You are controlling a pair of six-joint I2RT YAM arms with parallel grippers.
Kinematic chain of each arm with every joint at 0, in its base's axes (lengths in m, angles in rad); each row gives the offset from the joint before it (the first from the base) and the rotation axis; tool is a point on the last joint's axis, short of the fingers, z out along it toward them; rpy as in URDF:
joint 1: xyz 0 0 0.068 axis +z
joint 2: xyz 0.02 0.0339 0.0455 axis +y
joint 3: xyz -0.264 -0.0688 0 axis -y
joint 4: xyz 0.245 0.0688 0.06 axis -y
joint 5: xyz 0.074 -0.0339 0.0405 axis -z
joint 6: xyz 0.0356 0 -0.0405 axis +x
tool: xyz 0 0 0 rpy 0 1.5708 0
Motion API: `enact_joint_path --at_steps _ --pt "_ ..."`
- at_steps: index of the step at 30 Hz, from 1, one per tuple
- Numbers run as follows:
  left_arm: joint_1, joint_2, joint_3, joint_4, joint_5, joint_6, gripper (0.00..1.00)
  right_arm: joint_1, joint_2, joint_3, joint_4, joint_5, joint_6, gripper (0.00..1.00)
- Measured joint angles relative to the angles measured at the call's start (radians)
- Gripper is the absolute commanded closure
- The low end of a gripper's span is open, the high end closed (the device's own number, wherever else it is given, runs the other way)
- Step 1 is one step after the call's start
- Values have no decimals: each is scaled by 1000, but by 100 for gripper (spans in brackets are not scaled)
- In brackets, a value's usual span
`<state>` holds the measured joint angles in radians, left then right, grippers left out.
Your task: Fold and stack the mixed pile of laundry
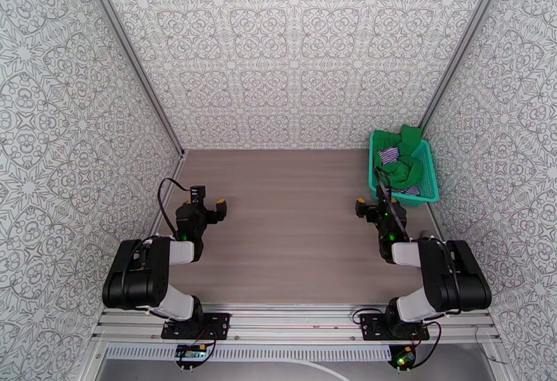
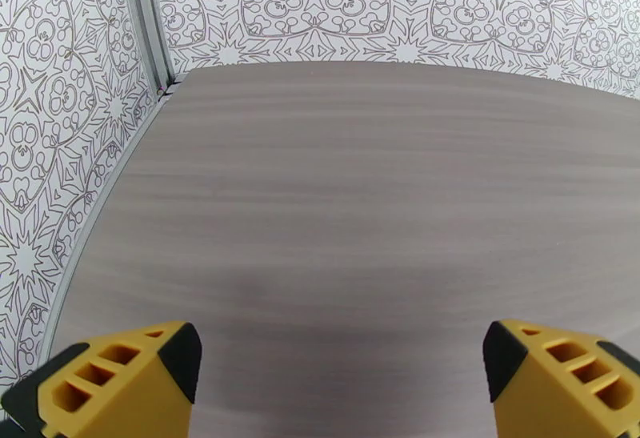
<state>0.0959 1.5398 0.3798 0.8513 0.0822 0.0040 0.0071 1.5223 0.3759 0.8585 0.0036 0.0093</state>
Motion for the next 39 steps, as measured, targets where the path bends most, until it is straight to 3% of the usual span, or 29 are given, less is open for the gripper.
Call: enact_joint_path --at_steps 22,39 --pt "-19 0 0 6 -53 0 0 0 0 0 0 0 0 1" --pt "5 0 0 6 -34 -4 1 0 0 0 0 14 1 1"
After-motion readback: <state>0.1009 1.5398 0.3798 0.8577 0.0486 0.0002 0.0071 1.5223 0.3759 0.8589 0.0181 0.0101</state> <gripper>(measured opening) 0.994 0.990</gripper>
